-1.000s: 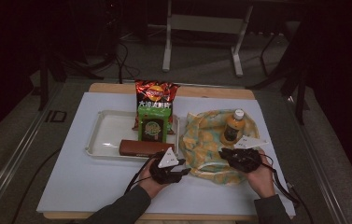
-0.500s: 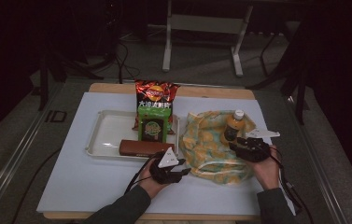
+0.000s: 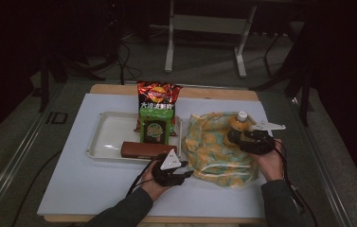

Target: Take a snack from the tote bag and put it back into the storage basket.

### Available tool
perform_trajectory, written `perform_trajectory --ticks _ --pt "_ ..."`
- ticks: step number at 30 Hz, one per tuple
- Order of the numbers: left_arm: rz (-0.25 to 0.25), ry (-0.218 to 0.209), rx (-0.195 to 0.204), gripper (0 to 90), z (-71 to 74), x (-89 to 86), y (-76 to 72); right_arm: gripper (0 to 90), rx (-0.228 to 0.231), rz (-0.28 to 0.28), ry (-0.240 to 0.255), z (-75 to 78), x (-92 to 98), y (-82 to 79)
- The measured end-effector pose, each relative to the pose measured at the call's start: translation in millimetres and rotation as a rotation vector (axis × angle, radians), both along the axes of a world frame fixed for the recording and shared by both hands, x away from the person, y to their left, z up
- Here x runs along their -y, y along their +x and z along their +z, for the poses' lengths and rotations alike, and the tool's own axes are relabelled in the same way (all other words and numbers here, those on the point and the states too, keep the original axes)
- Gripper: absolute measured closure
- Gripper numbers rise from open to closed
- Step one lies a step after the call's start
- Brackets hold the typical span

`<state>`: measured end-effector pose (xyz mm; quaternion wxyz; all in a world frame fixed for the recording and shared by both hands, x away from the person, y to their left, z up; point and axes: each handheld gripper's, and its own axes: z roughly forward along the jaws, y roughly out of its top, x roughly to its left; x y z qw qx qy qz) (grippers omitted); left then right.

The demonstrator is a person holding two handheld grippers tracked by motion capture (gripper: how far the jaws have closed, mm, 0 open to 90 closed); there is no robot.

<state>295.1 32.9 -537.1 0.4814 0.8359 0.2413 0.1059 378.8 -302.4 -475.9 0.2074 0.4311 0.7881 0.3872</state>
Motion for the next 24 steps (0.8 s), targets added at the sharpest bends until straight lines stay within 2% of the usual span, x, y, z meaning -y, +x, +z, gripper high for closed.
perform_trajectory --ticks 8,11,16,20,24 --pt "0.0 -0.001 0.001 56.1 0.0 0.1 0.2 31.7 0.01 0.003 0.021 0.2 -1.4 12.0" --pt "0.0 -0.003 -0.002 56.1 -0.1 0.1 0.1 29.3 0.006 0.005 0.047 -1.5 -4.8 20.8" --pt "0.0 -0.003 -0.002 56.1 0.0 0.1 0.1 30.9 -0.007 0.004 0.066 -5.1 -7.4 29.4" --pt "0.0 -0.002 -0.002 56.1 0.0 0.1 0.1 36.0 -0.003 0.004 0.069 -7.6 -8.2 32.1" --pt "0.0 -0.002 -0.003 56.1 0.0 0.1 0.1 37.5 0.011 0.015 0.049 -7.8 -10.7 30.5"
